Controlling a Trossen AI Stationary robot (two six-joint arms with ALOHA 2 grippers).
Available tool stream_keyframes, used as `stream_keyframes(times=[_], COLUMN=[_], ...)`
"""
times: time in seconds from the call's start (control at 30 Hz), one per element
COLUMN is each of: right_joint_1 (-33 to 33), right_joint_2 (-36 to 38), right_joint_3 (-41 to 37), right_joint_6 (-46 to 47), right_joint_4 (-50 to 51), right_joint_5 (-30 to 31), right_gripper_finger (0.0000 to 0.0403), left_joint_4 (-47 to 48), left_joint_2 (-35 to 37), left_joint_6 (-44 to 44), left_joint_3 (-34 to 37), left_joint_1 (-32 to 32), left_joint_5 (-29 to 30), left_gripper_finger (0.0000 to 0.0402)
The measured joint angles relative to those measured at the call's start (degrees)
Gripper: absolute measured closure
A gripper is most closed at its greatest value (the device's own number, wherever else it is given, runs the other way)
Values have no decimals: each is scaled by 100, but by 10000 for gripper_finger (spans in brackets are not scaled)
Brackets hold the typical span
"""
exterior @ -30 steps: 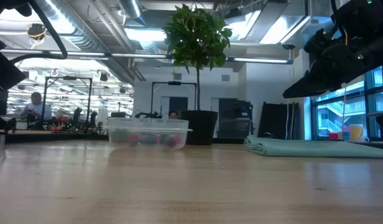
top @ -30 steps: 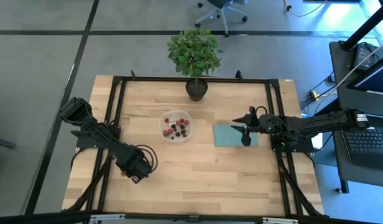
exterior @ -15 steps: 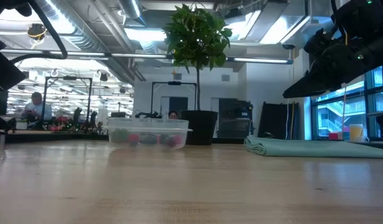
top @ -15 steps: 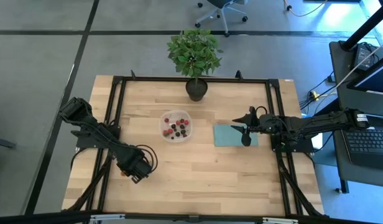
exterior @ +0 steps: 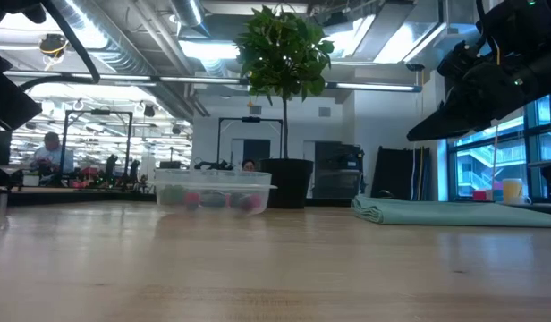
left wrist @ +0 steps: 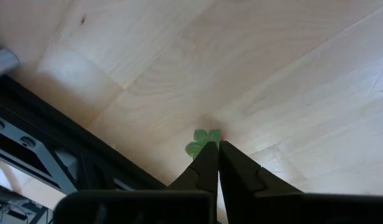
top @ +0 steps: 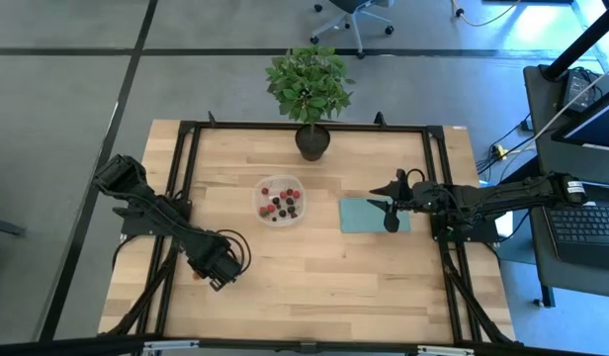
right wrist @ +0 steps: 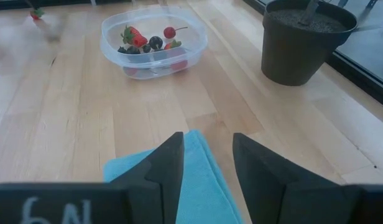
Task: Pick and placing Produce into tupperware
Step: Put the strawberry into the container
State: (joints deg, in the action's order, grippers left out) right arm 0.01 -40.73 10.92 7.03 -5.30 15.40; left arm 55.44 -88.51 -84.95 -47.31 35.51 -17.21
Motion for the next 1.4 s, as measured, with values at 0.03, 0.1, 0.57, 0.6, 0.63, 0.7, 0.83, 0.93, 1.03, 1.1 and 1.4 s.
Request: stream_keyframes(times=[0.03,0.1,0.57,0.6,0.63,0.7,0.83,0.93,1.03,1.1,1.4], right_joint_1=[0,-1,-2,-1,0,-1,-1,0,0,0,0], right_joint_2=[-2,-2,-2,-1,0,-2,-1,-1,-2,0,0], right_joint_3=[0,0,0,0,0,0,0,0,0,0,0], right_joint_6=[0,0,-22,-21,-20,-20,-15,-17,-18,-29,-111], right_joint_4=[0,0,-2,-1,-2,-2,-4,-9,-11,-16,-50], right_joint_5=[0,0,0,0,0,0,0,0,0,0,0], right_gripper_finger=[262,262,262,262,262,262,262,262,262,262,262], left_joint_4=[-2,-1,-40,-92,-186,-455,-980,-1154,-1277,-1354,-2133], left_joint_2=[0,0,2,2,2,15,117,183,210,210,210], left_joint_6=[0,0,1030,1181,1346,1751,2540,3172,4005,4602,7173], left_joint_3=[0,0,0,0,0,0,0,-76,-249,-394,-1015], left_joint_1=[-1,0,-130,-188,-258,-413,-750,-999,-1240,-1417,-2224], left_joint_5=[2,4,-81,-114,-145,-163,-56,25,96,148,765], left_gripper_finger=[399,397,400,400,399,400,400,400,401,401,401])
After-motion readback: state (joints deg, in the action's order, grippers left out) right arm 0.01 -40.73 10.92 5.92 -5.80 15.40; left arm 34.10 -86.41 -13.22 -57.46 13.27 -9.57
